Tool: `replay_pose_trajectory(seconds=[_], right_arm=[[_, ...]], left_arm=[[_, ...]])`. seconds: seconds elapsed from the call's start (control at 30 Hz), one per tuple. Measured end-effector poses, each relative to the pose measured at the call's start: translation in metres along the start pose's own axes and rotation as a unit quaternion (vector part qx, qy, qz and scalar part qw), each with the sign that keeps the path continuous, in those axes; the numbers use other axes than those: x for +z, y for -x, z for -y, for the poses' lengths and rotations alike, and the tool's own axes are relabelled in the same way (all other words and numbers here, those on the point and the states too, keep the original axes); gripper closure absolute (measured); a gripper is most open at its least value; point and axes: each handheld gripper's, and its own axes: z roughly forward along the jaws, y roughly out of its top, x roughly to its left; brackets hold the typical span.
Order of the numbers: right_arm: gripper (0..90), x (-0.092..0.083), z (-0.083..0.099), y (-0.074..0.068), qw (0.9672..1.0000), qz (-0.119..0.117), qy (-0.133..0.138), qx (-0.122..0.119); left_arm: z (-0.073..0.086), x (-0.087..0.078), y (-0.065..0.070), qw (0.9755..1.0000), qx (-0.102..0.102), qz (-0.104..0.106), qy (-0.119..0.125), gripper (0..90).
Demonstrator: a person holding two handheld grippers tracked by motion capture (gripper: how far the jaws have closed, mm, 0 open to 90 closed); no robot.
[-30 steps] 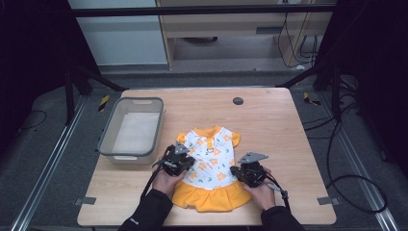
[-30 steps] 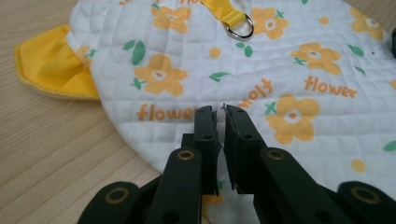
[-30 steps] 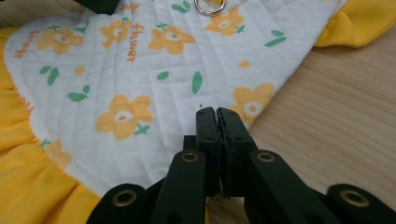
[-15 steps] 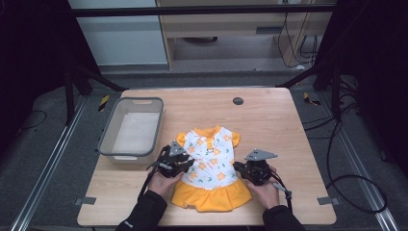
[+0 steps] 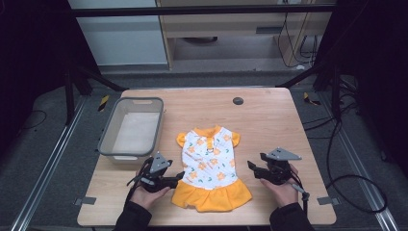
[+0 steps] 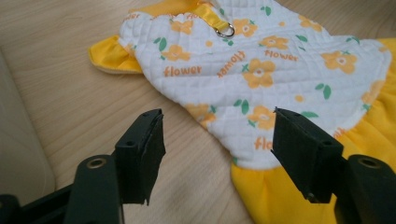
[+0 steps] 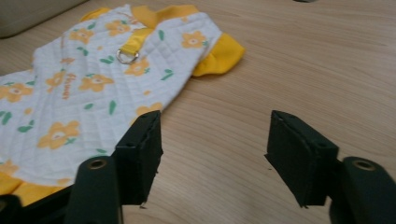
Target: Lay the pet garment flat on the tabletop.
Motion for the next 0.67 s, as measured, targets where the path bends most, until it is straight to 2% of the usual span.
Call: replay_pose_trajectory(seconds=[0.1,0.13,0.2,0.23,0.33,0.47,0.53,0.67], right_arm=[[30.5,-0.003,0.003,0.006,0.9999,0.009,0.002,0.009],[26.4,-0.007,0.005,0.013,0.9996,0.017,0.002,0.021],[24.6,-0.008,0.006,0.015,0.9995,0.020,0.003,0.022],[21.3,-0.011,0.010,0.021,0.9993,0.029,-0.004,0.023],[20.1,-0.014,0.015,0.028,0.9988,0.038,-0.009,0.030],[18.4,-0.018,0.017,0.034,0.9983,0.049,-0.007,0.032],[17.9,-0.020,0.019,0.037,0.9980,0.051,-0.004,0.037],[17.1,-0.022,0.021,0.041,0.9975,0.058,-0.004,0.040]], left_arm=[[0.007,-0.008,-0.002,1.0000,0.001,-0.004,0.002,30.8],[0.013,-0.014,-0.004,1.0000,-0.001,-0.005,0.003,27.9],[0.017,-0.019,-0.007,1.0000,-0.005,-0.006,0.003,25.9],[0.023,-0.025,-0.011,0.9999,-0.013,-0.006,0.001,24.3],[0.034,-0.036,-0.020,0.9996,-0.024,-0.014,-0.008,21.9],[0.044,-0.047,-0.030,0.9988,-0.037,-0.031,-0.007,20.0],[0.047,-0.052,-0.035,0.9982,-0.049,-0.036,-0.005,19.0],[0.051,-0.055,-0.041,0.9973,-0.056,-0.047,-0.004,18.8]])
